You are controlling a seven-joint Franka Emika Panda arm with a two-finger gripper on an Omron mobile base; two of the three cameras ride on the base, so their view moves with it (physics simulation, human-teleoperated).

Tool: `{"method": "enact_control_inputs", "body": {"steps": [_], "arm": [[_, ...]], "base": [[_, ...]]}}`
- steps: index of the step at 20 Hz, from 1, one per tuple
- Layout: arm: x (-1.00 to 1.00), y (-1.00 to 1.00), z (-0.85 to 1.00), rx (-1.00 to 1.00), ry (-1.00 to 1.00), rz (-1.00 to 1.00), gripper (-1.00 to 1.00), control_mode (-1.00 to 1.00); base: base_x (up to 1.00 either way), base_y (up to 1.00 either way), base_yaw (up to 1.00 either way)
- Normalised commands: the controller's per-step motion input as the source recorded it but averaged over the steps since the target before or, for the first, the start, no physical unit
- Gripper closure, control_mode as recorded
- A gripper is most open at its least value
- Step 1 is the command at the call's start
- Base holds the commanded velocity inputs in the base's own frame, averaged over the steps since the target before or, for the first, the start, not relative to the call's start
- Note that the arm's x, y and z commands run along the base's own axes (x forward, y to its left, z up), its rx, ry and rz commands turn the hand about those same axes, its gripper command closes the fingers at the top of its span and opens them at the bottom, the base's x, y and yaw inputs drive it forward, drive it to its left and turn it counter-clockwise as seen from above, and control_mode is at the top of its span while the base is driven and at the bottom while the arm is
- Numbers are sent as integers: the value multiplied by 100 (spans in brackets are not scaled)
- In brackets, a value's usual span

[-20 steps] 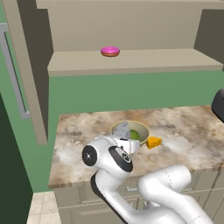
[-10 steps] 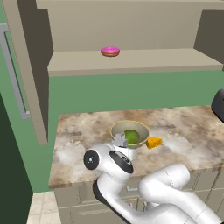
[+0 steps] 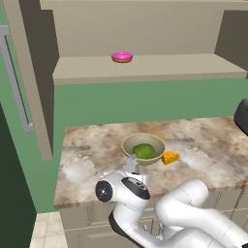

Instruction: Pick the cheese from the fridge and the cheese grater from the cabinet and place them next to the salad bowl.

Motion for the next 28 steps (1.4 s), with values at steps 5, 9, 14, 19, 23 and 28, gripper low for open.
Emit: {"method": "enact_control_inputs", "body": {"steps": [5,9,14,19,23,28], "arm": [[10,13,-26,-6,-12,2,100,-100],[19,27,-27,-1,-7,-5,100,-100],[38,26,-24,0,-2,-11,100,-100],[39,42,-13,0,0,-15,100,-100],[22,21,-18,0,0,-9,100,-100],[1,1,-32,0,-6,0,100,-100]], "base": [[0,0,0],[0,0,0],[0,0,0],[0,0,0],[0,0,0],[0,0,0]]}}
